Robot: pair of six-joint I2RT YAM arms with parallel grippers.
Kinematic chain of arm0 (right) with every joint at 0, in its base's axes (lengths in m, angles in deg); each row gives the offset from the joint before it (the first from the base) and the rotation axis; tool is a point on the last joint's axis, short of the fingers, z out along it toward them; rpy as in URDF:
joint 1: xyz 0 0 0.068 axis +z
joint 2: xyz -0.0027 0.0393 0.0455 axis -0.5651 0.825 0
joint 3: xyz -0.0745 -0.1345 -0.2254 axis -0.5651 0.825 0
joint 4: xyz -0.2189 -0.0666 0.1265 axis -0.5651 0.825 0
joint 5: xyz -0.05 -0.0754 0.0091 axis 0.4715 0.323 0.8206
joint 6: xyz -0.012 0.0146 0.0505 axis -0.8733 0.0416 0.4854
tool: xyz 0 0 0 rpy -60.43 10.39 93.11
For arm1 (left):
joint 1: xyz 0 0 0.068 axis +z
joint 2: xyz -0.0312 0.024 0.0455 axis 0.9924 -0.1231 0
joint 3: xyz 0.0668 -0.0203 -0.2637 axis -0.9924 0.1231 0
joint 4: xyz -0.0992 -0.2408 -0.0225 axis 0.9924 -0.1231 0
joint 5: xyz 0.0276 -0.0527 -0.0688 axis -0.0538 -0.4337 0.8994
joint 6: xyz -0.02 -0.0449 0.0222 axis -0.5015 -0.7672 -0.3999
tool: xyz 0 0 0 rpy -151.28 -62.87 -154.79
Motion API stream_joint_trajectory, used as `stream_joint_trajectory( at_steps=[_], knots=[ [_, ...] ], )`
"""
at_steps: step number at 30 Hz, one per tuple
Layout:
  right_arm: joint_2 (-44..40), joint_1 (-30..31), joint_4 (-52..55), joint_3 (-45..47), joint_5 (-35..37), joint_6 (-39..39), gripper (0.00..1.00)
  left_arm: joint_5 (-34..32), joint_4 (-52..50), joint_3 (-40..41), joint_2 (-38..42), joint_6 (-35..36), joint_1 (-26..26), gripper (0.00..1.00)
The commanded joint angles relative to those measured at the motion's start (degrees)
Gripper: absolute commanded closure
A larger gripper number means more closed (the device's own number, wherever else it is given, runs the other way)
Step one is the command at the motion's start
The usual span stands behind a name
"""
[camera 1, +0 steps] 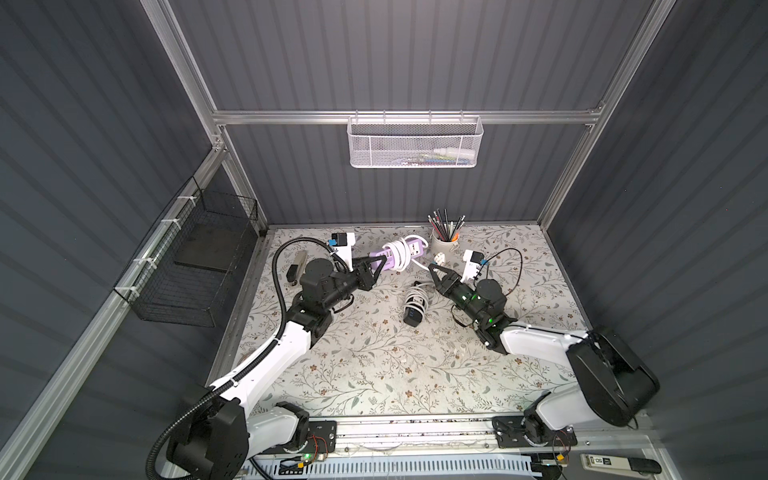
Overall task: Unwrap the cord wrapped around the power strip
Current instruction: Unwrap the power cord from the power strip.
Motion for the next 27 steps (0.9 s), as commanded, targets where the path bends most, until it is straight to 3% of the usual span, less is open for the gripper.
stream_joint_trajectory(
  at_steps=[1,5,10,19,27],
  knots=[
    [5.73,-3.43,-6.77,-2.75,-1.47,7.62,1.00,-6.96,7.80,-1.14,3.32,-0.65,2.69,1.00],
    [12.11,-6.52,-7.96,-8.90,-6.40,9.48,1.00,-4.78,6.98,0.27,4.34,-2.82,2.61,1.00],
    [12.58,-9.05,-4.28,-16.11,-10.58,7.56,1.00,-4.55,4.92,2.49,5.62,-3.65,2.61,1.00],
    [3.14,-13.63,3.86,-22.37,-22.10,4.86,1.00,-5.08,6.60,4.29,2.15,-4.18,2.61,1.00],
    [-10.92,-15.71,14.66,-14.02,-24.85,2.86,1.00,-8.80,6.86,1.61,-0.75,-0.74,2.61,1.00]
  ],
)
